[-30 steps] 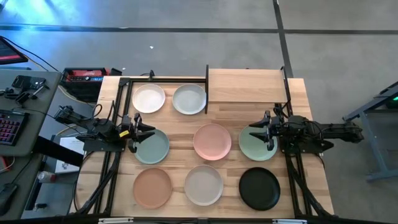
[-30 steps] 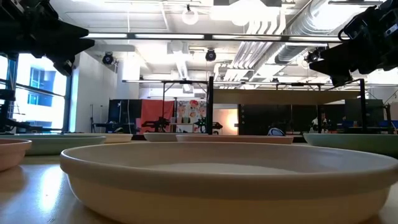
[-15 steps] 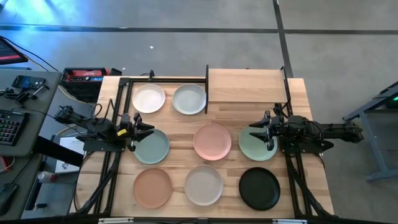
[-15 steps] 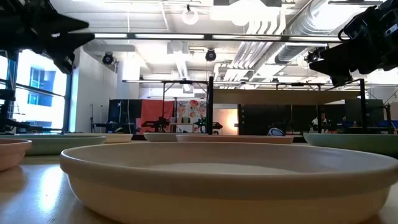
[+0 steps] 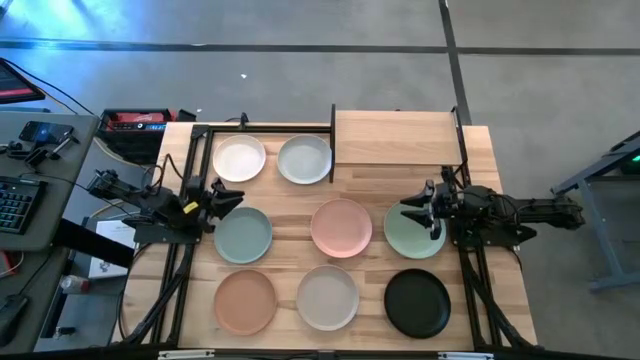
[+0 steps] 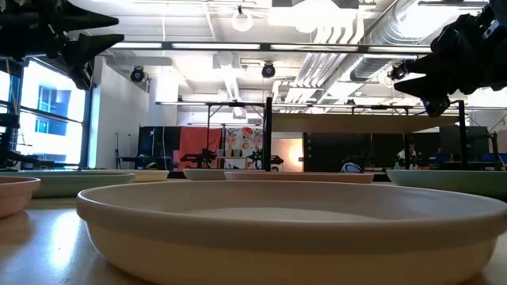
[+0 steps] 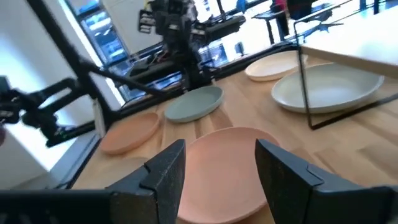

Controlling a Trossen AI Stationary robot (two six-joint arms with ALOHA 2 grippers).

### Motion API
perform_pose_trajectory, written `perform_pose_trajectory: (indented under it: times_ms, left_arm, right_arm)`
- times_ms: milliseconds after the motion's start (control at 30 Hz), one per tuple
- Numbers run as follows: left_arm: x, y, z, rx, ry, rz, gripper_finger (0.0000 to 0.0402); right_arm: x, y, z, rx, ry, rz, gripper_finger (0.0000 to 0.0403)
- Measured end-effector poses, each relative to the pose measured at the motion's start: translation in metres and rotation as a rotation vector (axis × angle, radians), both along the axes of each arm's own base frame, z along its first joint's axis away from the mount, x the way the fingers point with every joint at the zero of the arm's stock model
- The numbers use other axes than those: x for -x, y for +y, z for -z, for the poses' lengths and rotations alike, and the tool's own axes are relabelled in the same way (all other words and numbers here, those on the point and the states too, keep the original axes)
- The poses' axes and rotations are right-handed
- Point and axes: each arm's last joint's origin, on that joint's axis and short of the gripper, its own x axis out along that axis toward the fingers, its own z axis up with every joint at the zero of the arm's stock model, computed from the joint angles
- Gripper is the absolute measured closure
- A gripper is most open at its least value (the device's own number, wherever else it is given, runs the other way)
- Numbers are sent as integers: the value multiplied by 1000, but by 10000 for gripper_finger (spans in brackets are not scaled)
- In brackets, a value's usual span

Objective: Place and stack plates onto a shelf
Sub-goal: Put the light orange plate on the shelf

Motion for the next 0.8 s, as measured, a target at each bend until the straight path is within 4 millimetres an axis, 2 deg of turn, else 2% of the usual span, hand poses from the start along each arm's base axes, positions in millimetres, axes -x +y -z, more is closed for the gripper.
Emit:
perform_pose_trajectory:
  times_ms: [200, 367, 467, 567, 700, 800]
  left_arm:
    - [1, 1, -3, 7, -27, -12, 300]
    - [1, 1, -3, 6, -25, -12, 300]
    - [1, 1, -3, 7, -24, -15, 300]
    - [1, 2, -2, 15, -20, -44, 300]
    - [1, 2, -2, 18, -17, -58, 300]
    - [1, 2, -2, 20, -18, -58, 300]
  right_arm:
    - [0, -2, -11, -123, -131, 69, 221]
    - [5, -8, -32, -149, -365, 271, 221]
    - [11, -10, -47, -122, -514, 349, 221]
    - [17, -10, -59, -58, -625, 344, 221]
    - [23, -9, -83, -9, -658, 325, 221]
    - [23, -9, -105, 41, -613, 314, 221]
